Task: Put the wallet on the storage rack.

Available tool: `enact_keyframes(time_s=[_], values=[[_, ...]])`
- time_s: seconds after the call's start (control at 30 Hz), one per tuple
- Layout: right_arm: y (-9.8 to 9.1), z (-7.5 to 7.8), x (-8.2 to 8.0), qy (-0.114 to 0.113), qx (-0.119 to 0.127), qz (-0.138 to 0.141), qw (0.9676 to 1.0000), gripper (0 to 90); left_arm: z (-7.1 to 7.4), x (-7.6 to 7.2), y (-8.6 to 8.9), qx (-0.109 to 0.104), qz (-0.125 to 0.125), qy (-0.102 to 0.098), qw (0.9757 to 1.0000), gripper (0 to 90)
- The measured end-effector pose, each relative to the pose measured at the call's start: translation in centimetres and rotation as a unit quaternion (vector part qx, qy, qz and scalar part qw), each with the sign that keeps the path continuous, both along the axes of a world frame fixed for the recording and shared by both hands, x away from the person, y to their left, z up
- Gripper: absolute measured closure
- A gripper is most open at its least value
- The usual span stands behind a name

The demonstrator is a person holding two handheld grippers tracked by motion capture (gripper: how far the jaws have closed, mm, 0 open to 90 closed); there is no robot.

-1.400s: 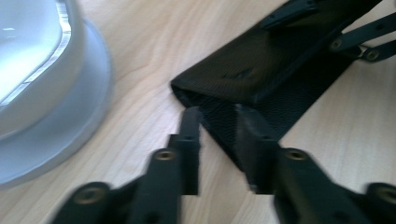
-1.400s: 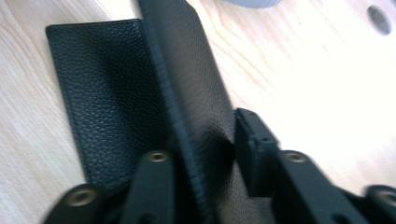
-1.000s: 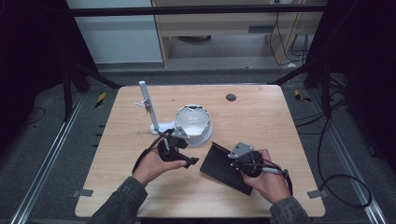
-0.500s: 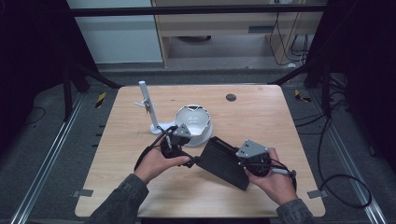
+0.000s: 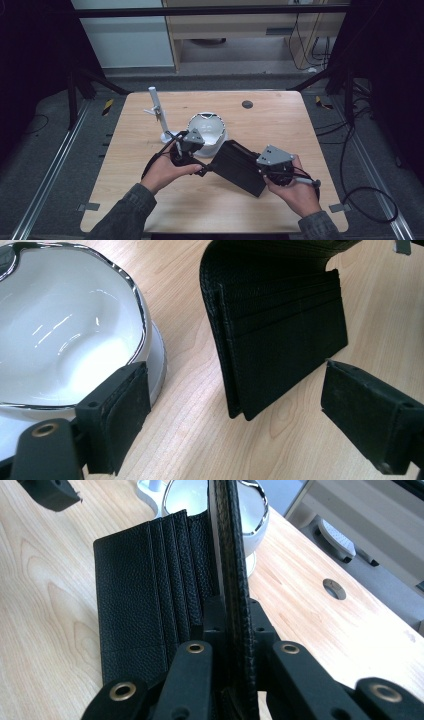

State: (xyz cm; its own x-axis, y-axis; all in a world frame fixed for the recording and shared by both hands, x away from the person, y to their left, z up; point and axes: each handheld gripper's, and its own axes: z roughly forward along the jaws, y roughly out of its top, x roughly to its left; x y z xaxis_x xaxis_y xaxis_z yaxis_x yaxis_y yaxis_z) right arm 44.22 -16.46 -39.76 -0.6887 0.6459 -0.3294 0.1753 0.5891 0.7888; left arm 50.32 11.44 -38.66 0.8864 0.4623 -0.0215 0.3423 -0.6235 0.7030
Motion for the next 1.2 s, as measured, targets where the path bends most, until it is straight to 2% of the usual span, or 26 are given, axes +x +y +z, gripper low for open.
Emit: enact_keyframes(time_s=[0.47,0.67,0.83,0.93,1.03,1.1,1.2], values=[[0.5,1.2,-0.1,-0.017,0.017,0.011,0.9996,83.8,1.1,-0.2,0.1,-0.01,-0.006,-0.01,0.9999,11.9],[0.5,1.7,-0.3,-0.026,0.031,0.019,0.999,83.8,1.3,0.0,-0.3,-0.009,-0.014,-0.012,0.9998,12.3],[0.5,2.0,-0.6,-0.031,0.037,0.024,0.9985,83.8,0.9,0.7,-1.0,-0.012,-0.027,0.005,0.9995,12.5],[0.5,2.1,-0.8,-0.032,0.04,0.027,0.9983,83.8,0.6,1.2,-1.4,-0.011,-0.027,0.008,0.9996,14.5],[0.5,2.1,-0.8,-0.033,0.041,0.03,0.9982,83.8,0.3,1.5,-1.7,-0.016,-0.029,0.012,0.9994,17.9],[0.4,2.2,-0.8,-0.033,0.043,0.029,0.9981,83.8,0.1,1.7,-1.8,-0.007,-0.038,0.013,0.9992,21.7],[0.3,2.2,-0.8,-0.035,0.048,0.031,0.9978,83.8,-0.2,1.9,-2.1,-0.011,-0.039,0.023,0.9989,25.4]])
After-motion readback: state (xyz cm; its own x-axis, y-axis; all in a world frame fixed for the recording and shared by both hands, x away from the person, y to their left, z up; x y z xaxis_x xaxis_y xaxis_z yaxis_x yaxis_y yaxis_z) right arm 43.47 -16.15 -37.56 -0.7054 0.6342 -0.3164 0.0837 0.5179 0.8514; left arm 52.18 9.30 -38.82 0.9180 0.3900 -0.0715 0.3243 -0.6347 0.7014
